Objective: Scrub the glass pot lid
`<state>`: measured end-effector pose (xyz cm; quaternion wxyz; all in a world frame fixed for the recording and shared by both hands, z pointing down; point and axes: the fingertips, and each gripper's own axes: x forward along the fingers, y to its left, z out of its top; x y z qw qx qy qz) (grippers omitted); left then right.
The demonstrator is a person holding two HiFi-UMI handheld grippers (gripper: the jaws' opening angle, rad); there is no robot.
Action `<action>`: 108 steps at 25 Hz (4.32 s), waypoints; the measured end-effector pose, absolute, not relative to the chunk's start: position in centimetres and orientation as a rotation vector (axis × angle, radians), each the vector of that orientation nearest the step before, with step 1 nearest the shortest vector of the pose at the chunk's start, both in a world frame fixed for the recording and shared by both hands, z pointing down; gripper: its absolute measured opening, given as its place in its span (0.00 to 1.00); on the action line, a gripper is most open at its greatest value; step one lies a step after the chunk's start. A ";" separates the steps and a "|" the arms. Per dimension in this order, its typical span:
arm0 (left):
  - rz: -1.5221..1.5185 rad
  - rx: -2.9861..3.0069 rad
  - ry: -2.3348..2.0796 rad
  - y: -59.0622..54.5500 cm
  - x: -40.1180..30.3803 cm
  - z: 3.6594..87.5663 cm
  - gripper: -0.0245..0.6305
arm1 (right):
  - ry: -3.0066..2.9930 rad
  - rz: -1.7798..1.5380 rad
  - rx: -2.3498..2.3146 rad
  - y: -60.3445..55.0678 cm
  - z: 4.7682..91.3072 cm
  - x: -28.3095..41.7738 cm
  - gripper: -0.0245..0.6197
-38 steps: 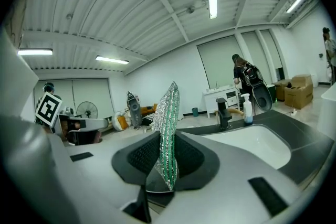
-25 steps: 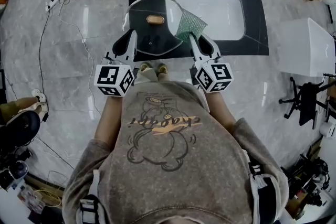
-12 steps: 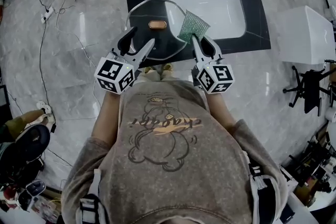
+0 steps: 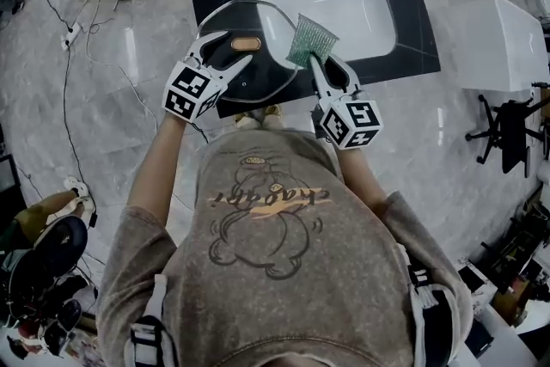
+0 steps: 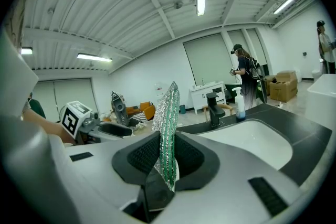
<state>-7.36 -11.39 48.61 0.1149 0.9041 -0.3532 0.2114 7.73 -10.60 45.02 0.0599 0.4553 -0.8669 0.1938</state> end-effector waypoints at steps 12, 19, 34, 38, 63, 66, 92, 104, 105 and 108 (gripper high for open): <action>1.168 2.735 -0.513 -13.8 -5.9 56.5 0.42 | -2.601 0.644 1.377 -10.9 46.6 8.6 0.17; 1.405 2.670 -0.246 -13.1 -5.5 59.1 0.40 | -2.603 0.658 1.363 -11.2 47.2 8.5 0.17; 1.492 2.614 -0.113 -12.9 -5.2 59.8 0.30 | -2.581 0.824 1.028 -9.5 51.0 6.9 0.17; 1.523 2.612 -0.087 -12.7 -5.3 59.9 0.30 | -2.489 0.912 0.830 -7.1 54.4 4.4 0.17; 1.552 2.608 -0.055 -12.6 -5.1 60.0 0.30 | -2.266 1.302 0.463 -4.9 61.1 -9.8 0.17; 1.559 2.606 -0.055 -12.7 -5.4 60.1 0.30 | -2.272 1.286 0.506 -6.1 60.7 -10.1 0.17; 1.615 2.593 -0.004 -12.4 -4.6 60.0 0.30 | -2.173 1.357 0.404 -4.0 61.2 -7.2 0.17; 1.636 2.601 -0.002 -12.2 -4.7 60.2 0.30 | -2.136 1.481 0.472 -3.2 62.0 -3.7 0.17; 1.636 2.601 -0.004 -12.2 -4.7 60.2 0.30 | -2.135 1.494 0.487 -3.4 62.1 -3.5 0.17; 1.631 2.608 -0.013 -12.3 -4.8 60.3 0.30 | -2.131 1.546 0.552 -4.3 62.1 -2.5 0.17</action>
